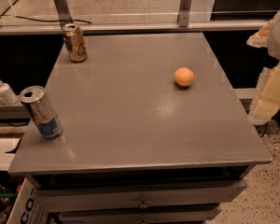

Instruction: Pick redbull can

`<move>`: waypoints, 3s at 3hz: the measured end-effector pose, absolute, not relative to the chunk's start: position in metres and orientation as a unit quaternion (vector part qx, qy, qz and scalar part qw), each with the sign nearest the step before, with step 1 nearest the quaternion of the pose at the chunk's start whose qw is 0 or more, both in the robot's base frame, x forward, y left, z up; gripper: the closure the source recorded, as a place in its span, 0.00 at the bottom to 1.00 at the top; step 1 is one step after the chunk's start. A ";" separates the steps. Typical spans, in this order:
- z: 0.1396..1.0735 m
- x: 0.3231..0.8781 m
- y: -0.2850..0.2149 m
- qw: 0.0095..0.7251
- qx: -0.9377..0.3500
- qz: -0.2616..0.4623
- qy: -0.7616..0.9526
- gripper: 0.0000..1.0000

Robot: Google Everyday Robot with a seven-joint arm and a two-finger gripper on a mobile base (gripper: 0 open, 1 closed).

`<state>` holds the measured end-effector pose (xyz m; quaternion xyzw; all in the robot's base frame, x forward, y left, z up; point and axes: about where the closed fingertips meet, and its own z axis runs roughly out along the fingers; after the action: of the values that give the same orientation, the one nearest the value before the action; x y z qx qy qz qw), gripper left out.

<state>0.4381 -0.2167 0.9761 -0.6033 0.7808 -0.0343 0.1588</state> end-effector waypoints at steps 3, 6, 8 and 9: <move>0.964 0.437 -0.191 0.208 -0.590 0.015 0.780 0.00; 0.911 0.433 -0.080 0.302 -0.572 0.223 0.729 0.00; 0.902 0.425 -0.004 0.361 -0.548 0.384 0.650 0.00; 0.902 0.425 -0.004 0.361 -0.548 0.383 0.650 0.00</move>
Offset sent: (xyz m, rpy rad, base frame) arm 0.0003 0.0097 -0.0077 0.0930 -0.0064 -0.0116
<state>0.4249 -0.0040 0.9021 -0.5480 0.6500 0.3835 0.3607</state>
